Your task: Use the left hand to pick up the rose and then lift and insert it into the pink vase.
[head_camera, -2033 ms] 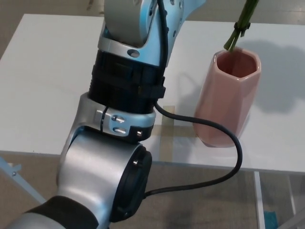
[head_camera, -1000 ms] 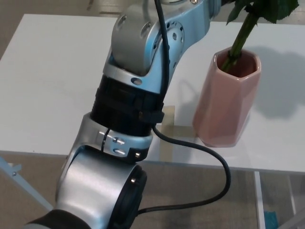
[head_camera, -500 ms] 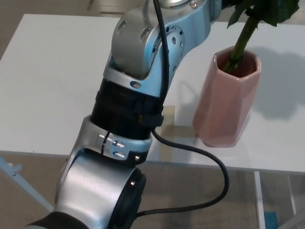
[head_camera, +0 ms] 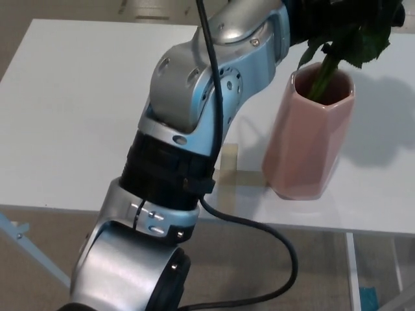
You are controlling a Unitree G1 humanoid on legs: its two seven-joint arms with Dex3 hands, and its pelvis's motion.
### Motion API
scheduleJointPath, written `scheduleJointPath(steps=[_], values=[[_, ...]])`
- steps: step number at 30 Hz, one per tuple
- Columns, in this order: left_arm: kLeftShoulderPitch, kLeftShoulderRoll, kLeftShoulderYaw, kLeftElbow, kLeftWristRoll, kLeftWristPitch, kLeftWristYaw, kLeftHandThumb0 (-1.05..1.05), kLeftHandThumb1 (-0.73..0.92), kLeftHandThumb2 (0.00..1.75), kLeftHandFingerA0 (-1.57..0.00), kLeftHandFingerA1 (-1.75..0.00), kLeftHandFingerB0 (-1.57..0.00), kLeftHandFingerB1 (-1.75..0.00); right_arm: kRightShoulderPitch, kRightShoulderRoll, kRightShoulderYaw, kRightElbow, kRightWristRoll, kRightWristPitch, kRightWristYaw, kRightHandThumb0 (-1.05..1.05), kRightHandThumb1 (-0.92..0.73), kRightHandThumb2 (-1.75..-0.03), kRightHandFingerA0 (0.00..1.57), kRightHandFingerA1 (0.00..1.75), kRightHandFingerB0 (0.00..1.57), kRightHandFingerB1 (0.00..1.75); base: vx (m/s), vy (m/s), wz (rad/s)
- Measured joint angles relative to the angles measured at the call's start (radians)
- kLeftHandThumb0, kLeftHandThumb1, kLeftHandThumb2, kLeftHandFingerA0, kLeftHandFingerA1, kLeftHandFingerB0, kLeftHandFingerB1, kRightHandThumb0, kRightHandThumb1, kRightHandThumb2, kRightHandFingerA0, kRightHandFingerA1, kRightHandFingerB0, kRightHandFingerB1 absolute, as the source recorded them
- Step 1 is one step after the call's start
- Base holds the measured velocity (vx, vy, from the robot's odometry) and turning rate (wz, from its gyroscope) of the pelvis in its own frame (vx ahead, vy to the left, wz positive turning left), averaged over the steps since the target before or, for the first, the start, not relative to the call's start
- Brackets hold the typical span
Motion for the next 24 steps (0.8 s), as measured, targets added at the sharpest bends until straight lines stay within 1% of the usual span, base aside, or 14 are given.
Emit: scheduleJointPath(steps=[1, 4, 5, 6, 7, 8, 9, 10, 11, 12, 13, 17, 24], values=[[0.007, 0.001, -0.001, -0.006, -0.002, 0.0, 0.0, -0.25, 0.79, 0.67, -0.92, -1.5, -0.76, -1.04, 0.0, 0.0, 0.0, 0.0, 0.0, 0.0, 0.0, -0.35, -0.66, -0.58, 0.67, 0.49, 0.58, 0.43, 0.0, 0.0, 0.0], [0.037, 0.004, -0.011, -0.018, -0.011, 0.0, 0.0, -0.25, 0.79, 0.67, -0.93, -1.48, -0.76, -1.04, -0.001, 0.0, 0.002, 0.0, 0.0, 0.0, 0.0, -0.35, -0.66, -0.59, 0.67, 0.49, 0.58, 0.43, 0.0, 0.0, 0.0], [0.046, 0.006, -0.015, -0.022, -0.013, 0.0, 0.0, -0.25, 0.79, 0.67, -0.93, -1.47, -0.78, -1.0, -0.001, 0.0, 0.002, 0.0, 0.0, 0.0, 0.0, -0.35, -0.66, -0.59, 0.67, 0.49, 0.58, 0.43, 0.0, 0.0, 0.0], [0.059, 0.008, -0.021, -0.03, -0.015, 0.0, 0.0, -0.25, 0.8, 0.66, -0.94, -1.42, -0.83, -0.85, -0.001, 0.0, 0.003, 0.0, -0.001, 0.0, 0.0, -0.35, -0.66, -0.59, 0.67, 0.49, 0.58, 0.43, 0.0, 0.0, 0.0], [0.071, 0.009, -0.027, -0.039, -0.017, 0.0, 0.0, -0.25, 0.8, 0.66, -0.94, -1.42, -0.83, -0.85, -0.001, 0.001, 0.003, 0.0, -0.001, 0.0, 0.0, -0.35, -0.66, -0.59, 0.67, 0.49, 0.58, 0.43, 0.0, 0.0, 0.0], [0.082, 0.011, -0.033, -0.048, -0.019, 0.0, 0.0, -0.27, 0.72, 0.61, -0.99, -0.62, -0.66, -0.44, -0.001, 0.001, 0.004, 0.0, -0.001, 0.0, 0.0, -0.35, -0.66, -0.59, 0.67, 0.49, 0.58, 0.43, 0.0, 0.0, 0.0], [0.095, 0.016, -0.043, -0.063, -0.02, 0.001, -0.003, -0.31, 0.69, 0.6, -0.79, -0.49, -0.5, -0.38, -0.001, 0.001, 0.004, 0.0, -0.001, 0.0, 0.0, -0.35, -0.66, -0.59, 0.67, 0.49, 0.58, 0.43, 0.0, 0.0, 0.0], [0.116, 0.023, -0.059, -0.086, -0.021, 0.004, -0.012, -0.52, 0.53, 0.73, -0.21, -0.41, -0.14, -0.36, -0.001, 0.001, 0.004, 0.0, -0.001, 0.0, 0.0, -0.35, -0.66, -0.59, 0.67, 0.49, 0.58, 0.43, 0.0, 0.0, 0.0], [0.134, 0.029, -0.073, -0.099, -0.022, 0.009, -0.022, -0.62, 0.42, 0.78, -0.02, -0.26, -0.05, -0.23, -0.001, 0.001, 0.004, 0.0, -0.001, 0.0, 0.0, -0.35, -0.66, -0.58, 0.67, 0.49, 0.58, 0.43, 0.0, 0.0, 0.0], [0.148, 0.035, -0.087, -0.108, -0.023, 0.018, -0.034, -0.62, 0.42, 0.78, -0.02, -0.26, -0.05, -0.23, -0.002, 0.002, 0.004, 0.0, 0.0, 0.0, 0.0, -0.35, -0.66, -0.58, 0.67, 0.49, 0.58, 0.43, 0.0, 0.0, 0.0], [0.158, 0.047, -0.101, -0.116, -0.024, 0.032, -0.051, -0.77, 0.46, 0.81, 0.0, 0.0, 0.0, -0.01, -0.002, 0.002, 0.003, 0.0, 0.0, 0.0, 0.0, -0.34, -0.66, -0.58, 0.68, 0.49, 0.58, 0.43, 0.0, 0.0, 0.0], [0.16, 0.139, -0.139, -0.127, -0.025, 0.067, -0.123, -0.75, 0.41, 0.83, 0.0, 0.0, 0.0, -0.05, -0.005, 0.002, 0.003, 0.0, 0.0, 0.0, 0.001, -0.35, -0.65, -0.59, 0.68, 0.49, 0.58, 0.43, 0.0, 0.0, 0.0], [0.162, 0.274, -0.15, -0.146, -0.028, 0.1, -0.239, -0.77, 0.42, 0.84, 0.0, 0.0, 0.0, -0.05, -0.004, 0.002, 0.004, 0.002, -0.001, 0.0, 0.001, -0.35, -0.66, -0.59, 0.67, 0.49, 0.57, 0.43, 0.0, 0.0, 0.0]])
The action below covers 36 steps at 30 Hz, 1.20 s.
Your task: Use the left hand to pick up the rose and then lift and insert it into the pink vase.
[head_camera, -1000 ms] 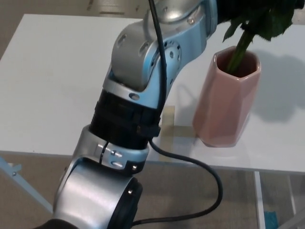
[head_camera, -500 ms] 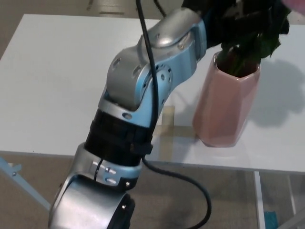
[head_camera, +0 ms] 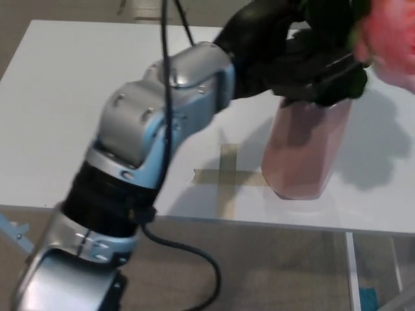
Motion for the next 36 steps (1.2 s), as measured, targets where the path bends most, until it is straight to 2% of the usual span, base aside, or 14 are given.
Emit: scheduleJointPath(steps=[19, 25, 28, 29, 36], values=[[0.01, 0.129, 0.028, -0.017, 0.017, 0.02, -0.174, -0.78, 0.45, 0.83, 0.0, 0.0, 0.0, -0.03, 0.003, 0.0, -0.005, 0.0, 0.001, 0.0, 0.004, -0.34, -0.66, -0.58, 0.66, 0.49, 0.57, 0.43, 0.0, 0.0, 0.0], [-0.006, 0.216, 0.027, -0.016, 0.025, 0.028, -0.241, -0.77, 0.44, 0.82, 0.0, 0.0, 0.0, -0.03, 0.0, 0.001, -0.009, 0.0, 0.002, 0.001, 0.005, -0.34, -0.66, -0.58, 0.67, 0.49, 0.57, 0.43, 0.0, 0.0, 0.0], [-0.01, 0.29, 0.027, -0.006, 0.035, 0.026, -0.29, -0.77, 0.44, 0.82, 0.0, 0.0, 0.0, -0.03, -0.002, 0.002, -0.009, 0.001, 0.002, 0.001, 0.007, -0.34, -0.66, -0.58, 0.67, 0.49, 0.57, 0.43, 0.0, 0.0, 0.0], [-0.014, 0.319, 0.027, 0.002, 0.041, 0.023, -0.309, -0.8, 0.47, 0.57, 0.0, 0.0, 0.0, -0.05, -0.002, 0.002, -0.009, 0.001, 0.002, 0.001, 0.007, -0.34, -0.66, -0.58, 0.67, 0.49, 0.57, 0.43, 0.0, 0.0, 0.0], [-0.033, 0.465, 0.04, 0.055, 0.05, -0.007, -0.417, -0.78, 0.45, 0.58, 0.0, 0.0, 0.0, -0.02, -0.002, 0.003, -0.008, 0.002, 0.002, 0.001, 0.008, -0.34, -0.66, -0.58, 0.67, 0.49, 0.57, 0.43, 0.0, 0.0, 0.0]])
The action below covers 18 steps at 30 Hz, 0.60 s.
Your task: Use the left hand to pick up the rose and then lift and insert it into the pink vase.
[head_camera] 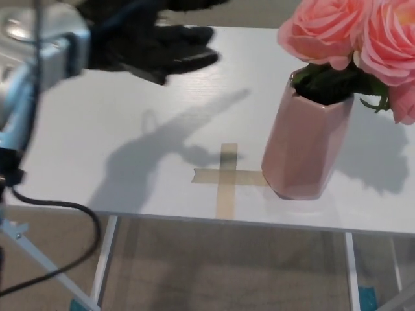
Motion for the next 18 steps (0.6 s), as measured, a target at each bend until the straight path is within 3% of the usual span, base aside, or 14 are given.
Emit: scheduleJointPath(steps=[4, 5, 9, 10, 11, 18], values=[[0.041, 0.082, 0.057, 0.002, -0.005, -0.04, -0.073, -0.75, 0.44, 0.56, 0.0, 0.0, 0.0, -0.02, 0.0, 0.002, 0.0, 0.0, 0.0, -0.001, 0.001, -0.36, -0.65, -0.59, 0.66, 0.49, 0.57, 0.43, 0.0, 0.0, -0.02], [0.068, 0.102, 0.082, -0.009, -0.007, -0.051, -0.085, -0.69, 0.4, 0.79, 0.0, -0.01, 0.0, -0.1, 0.002, 0.002, 0.0, 0.001, 0.0, -0.001, 0.001, -0.34, -0.65, -0.6, 0.67, 0.5, 0.56, 0.43, 0.0, 0.0, 0.0], [0.234, 0.165, 0.207, -0.094, -0.011, -0.101, -0.117, -0.69, 0.4, 0.79, 0.0, -0.01, 0.0, -0.1, 0.011, 0.0, -0.003, 0.006, 0.001, 0.001, 0.001, -0.34, -0.65, -0.6, 0.67, 0.5, 0.56, 0.43, 0.0, 0.0, 0.02], [0.28, 0.173, 0.238, -0.125, -0.011, -0.119, -0.126, -0.78, 0.65, 0.6, -0.13, -0.27, -0.15, -0.27, 0.011, 0.0, -0.005, 0.006, 0.001, 0.001, 0.001, -0.32, -0.66, -0.59, 0.68, 0.49, 0.57, 0.43, 0.0, 0.0, 0.0], [0.322, 0.169, 0.27, -0.151, -0.011, -0.133, -0.126, -0.7, 0.71, 0.62, -0.25, -0.32, -0.31, -0.3, 0.012, 0.0, -0.005, 0.007, 0.001, 0.001, 0.001, -0.32, -0.66, -0.59, 0.67, 0.49, 0.57, 0.43, 0.0, 0.0, 0.06], [0.625, 0.08, 0.451, -0.307, -0.014, -0.219, -0.122, -0.68, 0.63, 0.6, -0.28, -0.34, -0.33, -0.32, 0.008, 0.0, -0.005, 0.005, 0.001, 0.0, 0.001, -0.32, -0.66, -0.59, 0.67, 0.49, 0.57, 0.43, 0.0, 0.0, 0.0]])
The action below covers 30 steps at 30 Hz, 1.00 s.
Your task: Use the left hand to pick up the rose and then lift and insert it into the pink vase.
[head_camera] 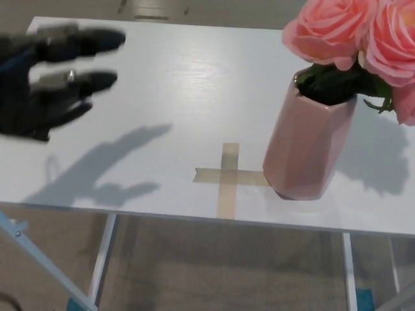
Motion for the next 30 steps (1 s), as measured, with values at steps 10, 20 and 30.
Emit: scheduleJointPath(steps=[10, 20, 30], values=[[0.463, -0.151, 0.093, 0.035, 0.008, -0.137, -0.023, -0.31, 0.28, 0.88, -0.08, -0.5, -0.07, -0.48, 0.005, 0.0, 0.006, 0.001, -0.002, 0.0, 0.0, -0.32, -0.66, -0.59, 0.68, 0.49, 0.57, 0.43, 0.0, 0.0, 0.0], [0.634, -0.201, 0.012, 0.4, 0.104, -0.3, 0.045, -0.77, 0.61, 0.6, -0.24, -0.31, -0.21, -0.28, 0.029, 0.0, 0.012, 0.004, -0.002, 0.0, 0.0, -0.33, -0.66, -0.59, 0.68, 0.49, 0.55, 0.42, 0.0, 0.0, 0.0], [0.523, -0.198, -0.108, 0.826, 0.214, -0.401, 0.193, -0.38, 0.31, 0.94, 0.0, -0.47, 0.0, -0.46, 0.036, 0.001, 0.011, 0.007, -0.001, 0.0, 0.0, -0.33, -0.66, -0.59, 0.69, 0.5, 0.57, 0.43, 0.0, 0.0, 0.0]])
